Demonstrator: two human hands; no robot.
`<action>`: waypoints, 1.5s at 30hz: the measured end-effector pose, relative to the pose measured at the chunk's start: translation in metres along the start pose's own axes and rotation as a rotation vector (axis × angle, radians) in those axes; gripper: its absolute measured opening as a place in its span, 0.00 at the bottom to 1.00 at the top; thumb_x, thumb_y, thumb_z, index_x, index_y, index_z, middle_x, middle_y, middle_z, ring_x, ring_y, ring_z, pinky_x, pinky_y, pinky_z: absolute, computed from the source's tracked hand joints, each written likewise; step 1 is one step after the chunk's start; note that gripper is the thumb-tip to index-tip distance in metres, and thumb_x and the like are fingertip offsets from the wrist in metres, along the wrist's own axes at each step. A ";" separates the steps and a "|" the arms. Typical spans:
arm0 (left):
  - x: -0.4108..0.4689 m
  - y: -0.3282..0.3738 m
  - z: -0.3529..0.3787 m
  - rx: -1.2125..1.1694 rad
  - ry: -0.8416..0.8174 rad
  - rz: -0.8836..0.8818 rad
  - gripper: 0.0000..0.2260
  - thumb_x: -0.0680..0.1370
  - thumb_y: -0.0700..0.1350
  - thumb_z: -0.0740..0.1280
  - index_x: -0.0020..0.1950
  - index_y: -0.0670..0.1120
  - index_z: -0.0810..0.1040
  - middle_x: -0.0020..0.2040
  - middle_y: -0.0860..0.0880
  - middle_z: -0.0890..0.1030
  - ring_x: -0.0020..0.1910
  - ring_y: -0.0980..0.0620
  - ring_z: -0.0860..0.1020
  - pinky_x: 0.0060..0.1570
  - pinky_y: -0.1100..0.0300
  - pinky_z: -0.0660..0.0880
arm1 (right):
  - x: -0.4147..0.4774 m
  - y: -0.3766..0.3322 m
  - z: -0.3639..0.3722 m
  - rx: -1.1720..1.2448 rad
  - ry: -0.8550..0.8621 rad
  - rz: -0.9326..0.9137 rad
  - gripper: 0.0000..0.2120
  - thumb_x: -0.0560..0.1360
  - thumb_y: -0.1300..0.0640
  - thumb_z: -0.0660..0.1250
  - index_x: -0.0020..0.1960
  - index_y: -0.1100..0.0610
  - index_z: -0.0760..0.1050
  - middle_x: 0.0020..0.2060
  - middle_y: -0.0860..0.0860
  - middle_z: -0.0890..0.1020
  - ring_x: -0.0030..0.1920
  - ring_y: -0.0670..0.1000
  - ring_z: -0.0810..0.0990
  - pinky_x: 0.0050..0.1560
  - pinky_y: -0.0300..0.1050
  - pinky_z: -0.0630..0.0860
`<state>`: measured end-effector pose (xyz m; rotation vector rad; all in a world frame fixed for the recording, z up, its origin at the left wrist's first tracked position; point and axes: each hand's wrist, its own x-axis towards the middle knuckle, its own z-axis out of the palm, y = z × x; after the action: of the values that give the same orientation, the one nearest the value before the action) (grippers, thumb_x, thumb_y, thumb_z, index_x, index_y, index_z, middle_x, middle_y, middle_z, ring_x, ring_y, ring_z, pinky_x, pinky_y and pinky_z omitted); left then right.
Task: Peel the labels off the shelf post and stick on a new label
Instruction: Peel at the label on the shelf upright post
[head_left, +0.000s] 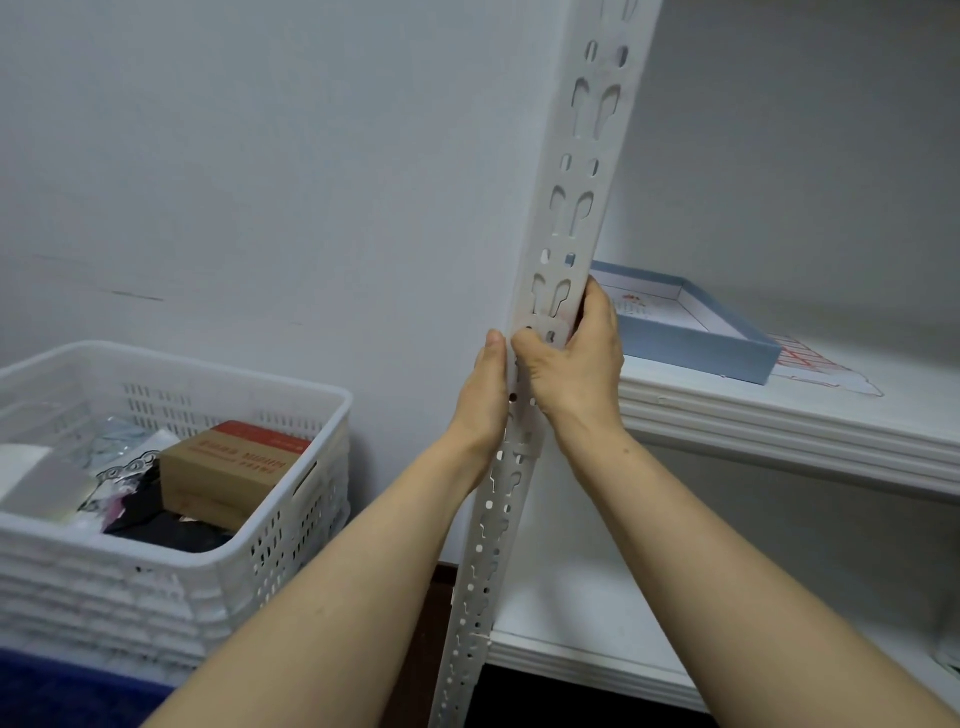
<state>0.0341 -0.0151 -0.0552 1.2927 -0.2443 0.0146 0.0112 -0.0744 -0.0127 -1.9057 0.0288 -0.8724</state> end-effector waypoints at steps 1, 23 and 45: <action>0.000 0.000 0.000 -0.007 -0.005 -0.004 0.23 0.83 0.55 0.47 0.68 0.45 0.71 0.62 0.48 0.78 0.60 0.55 0.76 0.56 0.64 0.71 | 0.000 0.000 -0.001 -0.001 -0.002 0.000 0.28 0.61 0.57 0.66 0.62 0.54 0.70 0.57 0.51 0.75 0.58 0.55 0.74 0.60 0.59 0.71; 0.004 -0.005 -0.001 0.002 -0.011 -0.012 0.22 0.82 0.55 0.48 0.65 0.47 0.73 0.55 0.51 0.81 0.50 0.61 0.79 0.43 0.68 0.73 | 0.001 -0.009 0.002 -0.002 0.004 0.098 0.34 0.56 0.53 0.67 0.63 0.53 0.67 0.56 0.49 0.77 0.59 0.54 0.74 0.61 0.56 0.69; 0.004 -0.005 -0.002 -0.004 -0.031 0.018 0.22 0.83 0.55 0.47 0.64 0.47 0.74 0.59 0.50 0.80 0.55 0.59 0.78 0.50 0.65 0.72 | 0.003 -0.004 0.001 -0.029 0.031 0.030 0.31 0.65 0.58 0.69 0.66 0.55 0.64 0.61 0.50 0.73 0.63 0.53 0.70 0.63 0.48 0.62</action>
<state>0.0394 -0.0150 -0.0599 1.2877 -0.2824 0.0094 0.0124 -0.0724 -0.0080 -1.9140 0.0889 -0.8863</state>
